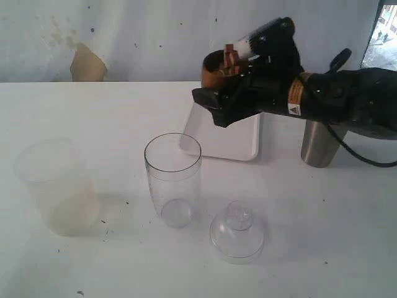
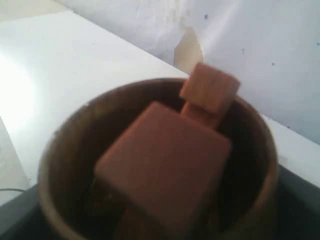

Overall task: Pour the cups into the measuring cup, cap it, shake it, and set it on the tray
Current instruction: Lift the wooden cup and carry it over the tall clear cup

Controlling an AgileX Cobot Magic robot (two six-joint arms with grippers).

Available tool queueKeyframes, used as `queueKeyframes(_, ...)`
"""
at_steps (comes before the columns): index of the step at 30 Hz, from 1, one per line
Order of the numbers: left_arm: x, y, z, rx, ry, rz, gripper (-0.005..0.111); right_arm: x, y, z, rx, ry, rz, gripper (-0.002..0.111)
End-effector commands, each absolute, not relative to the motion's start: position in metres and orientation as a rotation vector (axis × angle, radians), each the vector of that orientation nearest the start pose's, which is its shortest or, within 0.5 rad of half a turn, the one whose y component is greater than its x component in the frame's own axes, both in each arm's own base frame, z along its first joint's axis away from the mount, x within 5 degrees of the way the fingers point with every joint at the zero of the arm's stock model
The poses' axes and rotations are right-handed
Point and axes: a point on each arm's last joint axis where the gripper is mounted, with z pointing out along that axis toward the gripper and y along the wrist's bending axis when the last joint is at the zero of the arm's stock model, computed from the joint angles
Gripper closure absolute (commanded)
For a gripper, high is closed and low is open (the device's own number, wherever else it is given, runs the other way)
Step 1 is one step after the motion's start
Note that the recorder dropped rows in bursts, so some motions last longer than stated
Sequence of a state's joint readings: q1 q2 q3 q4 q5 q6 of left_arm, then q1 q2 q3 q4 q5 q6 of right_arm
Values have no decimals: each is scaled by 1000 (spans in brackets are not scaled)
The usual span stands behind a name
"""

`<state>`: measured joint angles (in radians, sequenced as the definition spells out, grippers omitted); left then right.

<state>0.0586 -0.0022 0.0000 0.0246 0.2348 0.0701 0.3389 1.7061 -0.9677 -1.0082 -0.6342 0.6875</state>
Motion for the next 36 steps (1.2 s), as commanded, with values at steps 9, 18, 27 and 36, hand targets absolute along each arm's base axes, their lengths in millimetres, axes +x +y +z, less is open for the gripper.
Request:
queueKeyframes(9, 55, 4, 192, 19, 1716, 108, 107, 355, 193, 238, -987, 1565, 504, 108)
queueKeyframes(18, 55, 4, 192, 19, 1716, 108, 107, 358, 196, 222, -1175, 1483, 382, 108)
queueKeyframes(27, 55, 4, 192, 19, 1716, 108, 107, 354, 199, 229, -1255, 1359, 358, 108)
queueKeyframes(36, 55, 4, 192, 19, 1716, 108, 107, 345, 196, 246, -1336, 1281, 288, 108)
